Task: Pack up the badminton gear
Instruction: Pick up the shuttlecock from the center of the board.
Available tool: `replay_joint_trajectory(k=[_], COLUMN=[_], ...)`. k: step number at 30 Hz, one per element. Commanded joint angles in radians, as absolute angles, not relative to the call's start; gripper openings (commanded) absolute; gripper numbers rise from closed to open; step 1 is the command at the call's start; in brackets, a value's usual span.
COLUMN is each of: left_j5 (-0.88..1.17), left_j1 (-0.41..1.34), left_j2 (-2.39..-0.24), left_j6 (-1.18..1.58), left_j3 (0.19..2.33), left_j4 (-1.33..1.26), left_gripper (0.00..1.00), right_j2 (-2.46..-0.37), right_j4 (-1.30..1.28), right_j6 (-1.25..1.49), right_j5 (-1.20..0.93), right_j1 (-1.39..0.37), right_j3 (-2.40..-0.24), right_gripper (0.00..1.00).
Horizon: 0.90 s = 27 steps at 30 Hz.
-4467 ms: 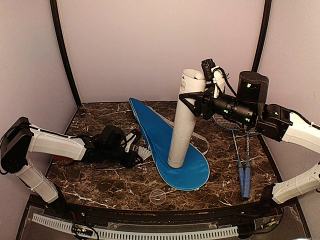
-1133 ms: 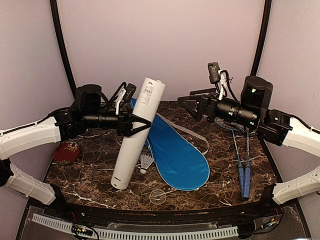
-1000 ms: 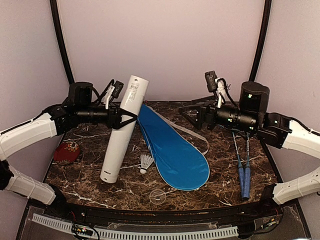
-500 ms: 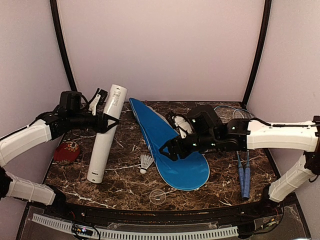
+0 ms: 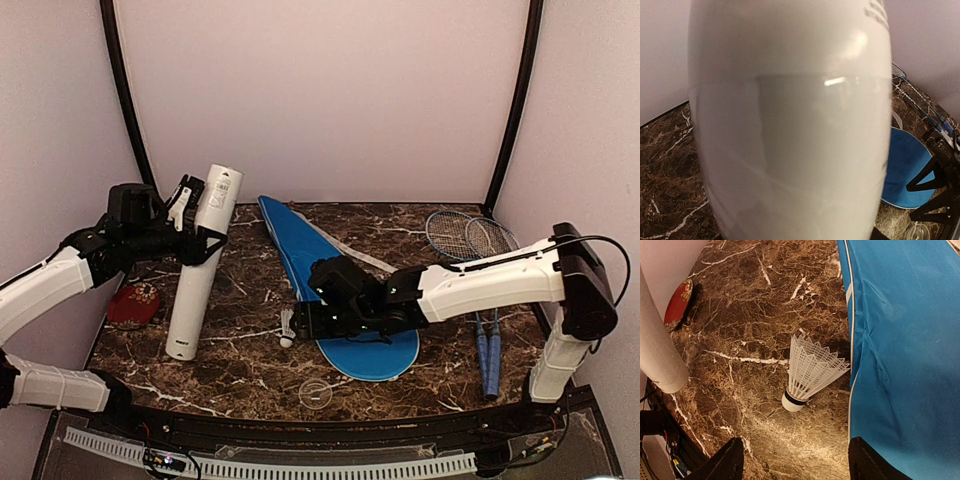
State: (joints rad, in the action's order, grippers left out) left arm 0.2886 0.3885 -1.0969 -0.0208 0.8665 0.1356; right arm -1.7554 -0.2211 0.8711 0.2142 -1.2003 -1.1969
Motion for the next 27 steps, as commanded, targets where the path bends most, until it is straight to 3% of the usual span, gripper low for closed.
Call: replay_joint_trajectory(k=[1, 6, 16, 27], left_j5=[0.273, 0.267, 0.252, 0.248], left_j1=[0.385, 0.384, 0.385, 0.385], left_j2=[-1.049, -1.042, -1.032, -1.030], left_j6=[-0.034, -0.034, -0.034, -0.031], left_j3=[0.851, 0.851, 0.853, 0.853], left_j4=[0.096, 0.098, 0.102, 0.105], left_gripper=[0.56, 0.56, 0.56, 0.56], right_j2=[-1.830, -1.912, -2.039, -2.159], right_j4=[-0.242, -0.311, -0.391, -0.407], right_j6=[0.959, 0.957, 0.985, 0.978], right_j5=[0.274, 0.361, 0.425, 0.415], right_j1=[-1.226, -1.240, -1.282, -1.286], right_j3=[-1.295, -1.397, -1.501, -1.592], right_gripper=[0.72, 0.69, 0.51, 0.50])
